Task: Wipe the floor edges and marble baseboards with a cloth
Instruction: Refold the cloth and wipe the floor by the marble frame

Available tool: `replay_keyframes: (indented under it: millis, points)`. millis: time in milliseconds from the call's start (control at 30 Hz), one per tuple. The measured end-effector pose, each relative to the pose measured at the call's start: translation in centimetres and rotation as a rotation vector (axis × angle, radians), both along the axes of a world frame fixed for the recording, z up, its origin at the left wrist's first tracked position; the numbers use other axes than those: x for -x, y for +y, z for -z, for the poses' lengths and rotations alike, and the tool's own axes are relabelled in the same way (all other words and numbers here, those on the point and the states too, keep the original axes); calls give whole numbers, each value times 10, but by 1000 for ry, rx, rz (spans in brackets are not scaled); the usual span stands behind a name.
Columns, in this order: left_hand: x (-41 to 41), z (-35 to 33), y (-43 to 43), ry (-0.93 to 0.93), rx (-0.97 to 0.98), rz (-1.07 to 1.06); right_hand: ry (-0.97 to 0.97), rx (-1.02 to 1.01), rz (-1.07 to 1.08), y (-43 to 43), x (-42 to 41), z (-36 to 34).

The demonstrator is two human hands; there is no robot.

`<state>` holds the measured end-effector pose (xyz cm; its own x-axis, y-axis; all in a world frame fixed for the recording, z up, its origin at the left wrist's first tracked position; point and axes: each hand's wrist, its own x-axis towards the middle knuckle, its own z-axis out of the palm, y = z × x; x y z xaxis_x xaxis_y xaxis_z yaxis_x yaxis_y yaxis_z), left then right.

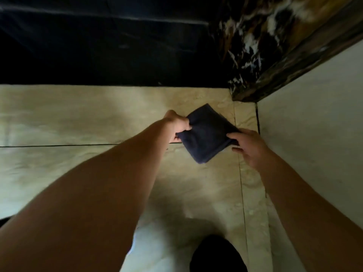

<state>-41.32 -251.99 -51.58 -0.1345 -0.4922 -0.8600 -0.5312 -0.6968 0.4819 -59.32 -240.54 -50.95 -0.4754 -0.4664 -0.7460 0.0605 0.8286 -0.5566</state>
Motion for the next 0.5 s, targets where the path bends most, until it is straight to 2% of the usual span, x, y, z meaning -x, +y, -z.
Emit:
replay_keyframes:
  millis: [100, 233, 367, 500]
  points:
    - [-49, -90, -29, 57, 38, -35, -113, 84, 2, -29, -41, -81]
    - [-130, -168, -70, 152, 105, -152, -236, 139, -52, -98, -102, -154]
    - [-230, -211, -65, 118, 150, -396, -250, 120, -351, -159, -183, -218]
    - [-306, -231, -34, 180, -26, -747, -165, 49, -705, -196, -256, -263]
